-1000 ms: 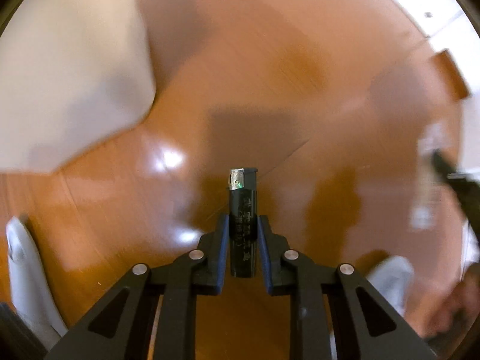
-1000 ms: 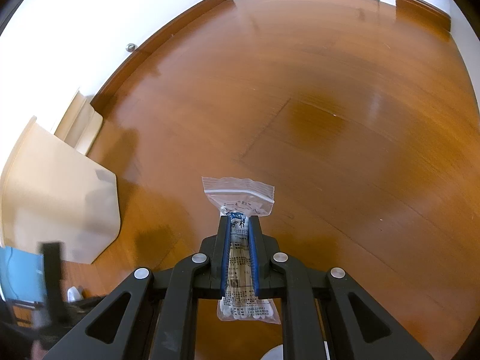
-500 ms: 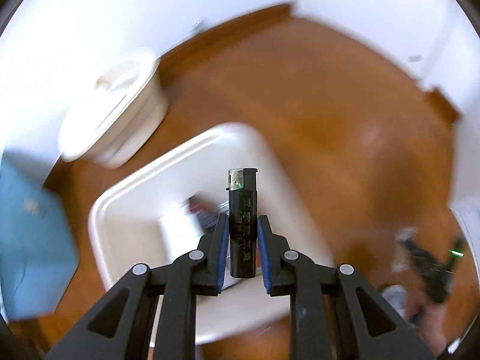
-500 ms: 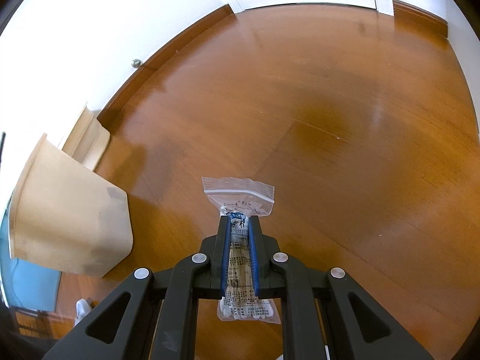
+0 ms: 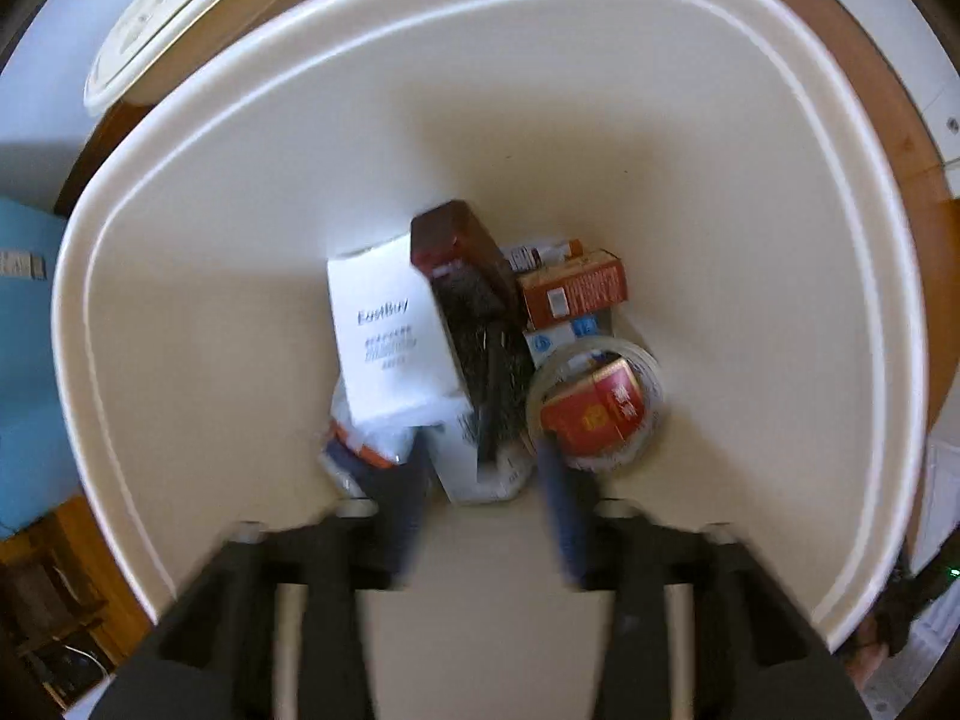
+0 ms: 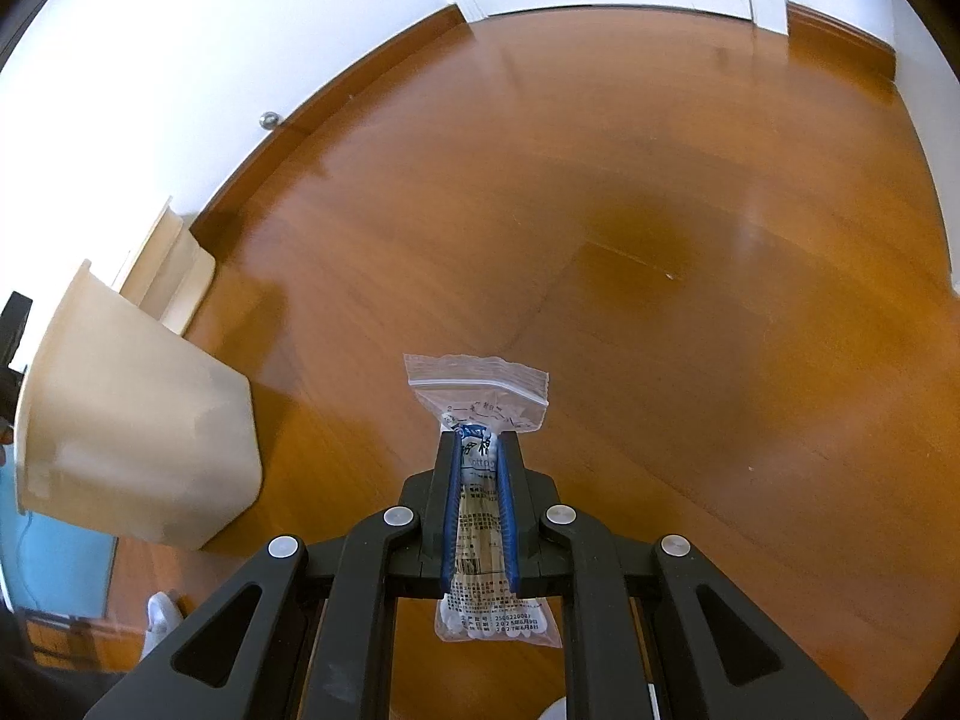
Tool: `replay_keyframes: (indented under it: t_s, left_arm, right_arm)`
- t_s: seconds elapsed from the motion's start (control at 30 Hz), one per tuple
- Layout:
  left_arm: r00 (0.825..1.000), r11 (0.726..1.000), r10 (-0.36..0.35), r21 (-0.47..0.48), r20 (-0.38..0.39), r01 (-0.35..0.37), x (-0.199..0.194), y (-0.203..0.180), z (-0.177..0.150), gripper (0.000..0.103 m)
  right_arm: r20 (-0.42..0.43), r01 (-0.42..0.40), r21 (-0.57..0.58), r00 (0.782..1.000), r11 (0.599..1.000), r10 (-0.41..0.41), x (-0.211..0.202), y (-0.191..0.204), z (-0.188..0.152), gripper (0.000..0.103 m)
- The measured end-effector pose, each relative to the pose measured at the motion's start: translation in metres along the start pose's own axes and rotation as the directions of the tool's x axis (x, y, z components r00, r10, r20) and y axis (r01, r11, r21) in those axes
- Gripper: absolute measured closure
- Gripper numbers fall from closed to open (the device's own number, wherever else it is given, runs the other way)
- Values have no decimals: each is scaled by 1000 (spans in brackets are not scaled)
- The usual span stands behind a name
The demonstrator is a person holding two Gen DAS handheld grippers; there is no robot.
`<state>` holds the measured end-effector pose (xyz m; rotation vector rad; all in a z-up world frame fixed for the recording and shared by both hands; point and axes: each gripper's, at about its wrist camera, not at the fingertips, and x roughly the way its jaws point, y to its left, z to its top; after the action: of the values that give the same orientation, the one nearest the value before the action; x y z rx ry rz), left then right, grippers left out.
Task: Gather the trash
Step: 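Drop the lighter into the wastebasket with the left gripper while the right drops the plastic bag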
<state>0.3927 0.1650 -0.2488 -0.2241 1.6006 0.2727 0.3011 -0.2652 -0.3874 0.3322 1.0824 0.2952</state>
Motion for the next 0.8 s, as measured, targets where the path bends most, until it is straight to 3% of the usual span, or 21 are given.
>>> replay_keyframes:
  t_s: [0.03,0.17,0.3,0.33,0.37,0.43,0.5,0.6,0.67,0.7,0.73,0.77,0.8]
  left_arm:
    - [1000,1000,-27,-3,-2,27,-6,4,-2,26]
    - [995,995,-97,-1,38,97,-50,17,-17,26]
    - [989,991,-134,36,64,131,-110,32,-63,25]
    - [989,992,-128,32,72,126,-123,39,-76,20]
    - [990,993,-120,13,69,119,-130,45,-89,3]
    - [986,986,-160,-44,45,162,-136,59,-113,0]
    - [975,971,-209,-106,76,216,-146,72,-134,0]
    - [956,950,-274,-126,104,286,-161,84,-158,0]
    - [949,941,-286,-149,136,305,-160,92,-158,0]
    - [939,922,-325,-183,114,341,-158,97,-158,0]
    - [910,887,-395,-204,129,414,-160,102,-159,0]
    - [898,874,-415,-210,145,438,-164,105,-161,0]
    - [899,875,-408,-213,157,434,-167,108,-162,0]
  right_arm:
    - [9,-11,-6,1000,1000,11,-2,5,3,92]
    - [40,-57,-36,997,998,58,-17,26,20,92]
    - [130,-134,-151,979,979,154,-56,74,54,92]
    - [143,-157,-174,973,972,183,-62,86,62,91]
    - [154,-197,-210,961,958,232,-71,105,74,91]
    - [144,-278,-271,935,921,324,-83,143,93,91]
    - [111,-343,-323,912,882,396,-92,178,106,91]
    - [11,-433,-412,878,802,479,-100,243,125,91]
    - [-79,-452,-459,878,765,471,-95,287,128,91]
    - [-121,-463,-473,877,749,465,-90,304,128,91]
    - [-164,-461,-496,882,736,442,-79,326,122,91]
    - [-206,-448,-515,892,731,402,-66,343,117,91]
    - [-271,-448,-512,894,733,357,-46,360,110,91]
